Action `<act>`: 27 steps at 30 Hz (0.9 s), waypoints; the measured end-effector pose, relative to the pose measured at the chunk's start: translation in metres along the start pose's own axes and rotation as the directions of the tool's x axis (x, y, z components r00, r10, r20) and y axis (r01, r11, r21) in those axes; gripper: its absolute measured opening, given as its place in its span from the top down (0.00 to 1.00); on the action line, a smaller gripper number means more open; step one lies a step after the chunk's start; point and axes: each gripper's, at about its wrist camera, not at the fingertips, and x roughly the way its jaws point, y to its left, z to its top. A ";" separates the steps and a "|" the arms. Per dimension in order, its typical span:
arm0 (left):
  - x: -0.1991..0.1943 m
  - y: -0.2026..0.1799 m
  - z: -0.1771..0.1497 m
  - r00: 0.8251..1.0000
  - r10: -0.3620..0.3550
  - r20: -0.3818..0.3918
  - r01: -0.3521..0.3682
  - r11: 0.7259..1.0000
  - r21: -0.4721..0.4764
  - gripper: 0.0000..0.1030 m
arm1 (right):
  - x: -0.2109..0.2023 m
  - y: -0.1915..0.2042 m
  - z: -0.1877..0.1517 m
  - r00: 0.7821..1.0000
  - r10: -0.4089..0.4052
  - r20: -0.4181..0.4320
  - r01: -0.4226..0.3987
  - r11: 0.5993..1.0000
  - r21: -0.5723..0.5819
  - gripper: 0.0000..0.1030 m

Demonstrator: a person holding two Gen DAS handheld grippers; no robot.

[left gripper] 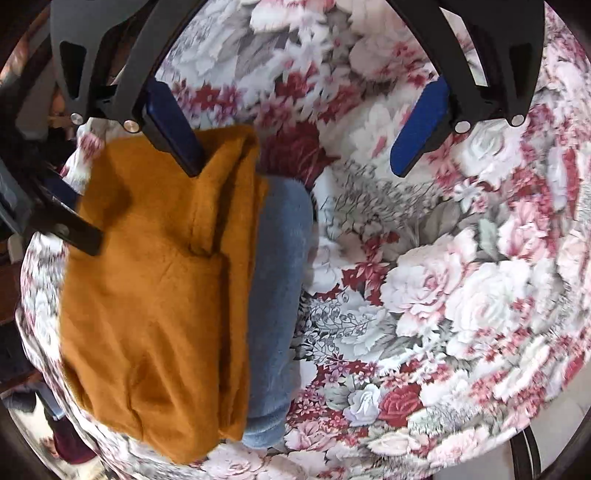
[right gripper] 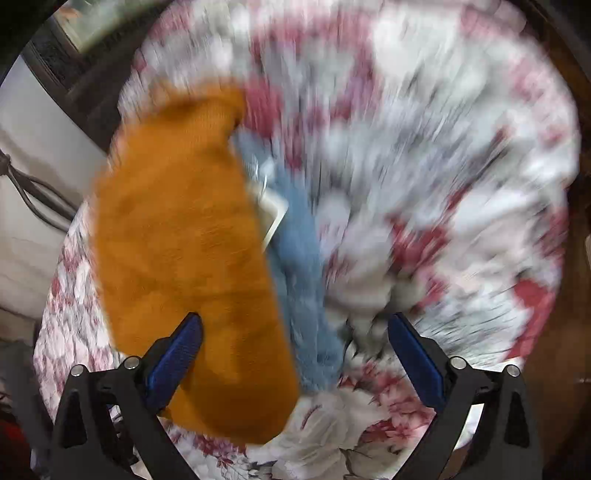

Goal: Fold small clothes

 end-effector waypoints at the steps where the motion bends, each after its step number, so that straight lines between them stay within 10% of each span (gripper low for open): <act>1: -0.008 -0.004 -0.007 0.999 0.033 0.023 -0.034 0.999 0.039 0.05 | -0.007 -0.007 0.001 1.000 0.027 0.005 -0.028 0.998 0.064 0.03; 7: -0.055 -0.011 -0.037 0.970 0.170 0.175 -0.196 0.970 0.146 0.05 | -0.078 0.006 -0.020 0.976 -0.013 0.215 0.011 1.000 0.011 0.03; 13: -0.094 -0.011 -0.058 0.953 0.139 0.269 -0.177 0.976 0.124 0.05 | -0.149 0.036 -0.080 0.811 0.065 0.581 0.060 0.979 -0.193 0.03; 16: -0.107 -0.013 -0.067 0.948 0.129 0.291 -0.165 0.981 0.104 0.05 | -0.140 0.037 -0.080 0.839 0.178 0.514 -0.033 0.960 -0.278 0.03; 19: -0.115 -0.011 -0.072 0.947 0.120 0.297 -0.148 0.986 0.075 0.05 | -0.140 0.032 -0.074 0.883 0.115 0.455 -0.027 0.980 -0.195 0.03; 27: -0.114 -0.017 -0.076 0.939 0.175 0.297 -0.207 0.975 0.080 0.05 | -0.146 0.040 -0.083 0.793 -0.105 0.600 0.253 0.953 -0.168 0.03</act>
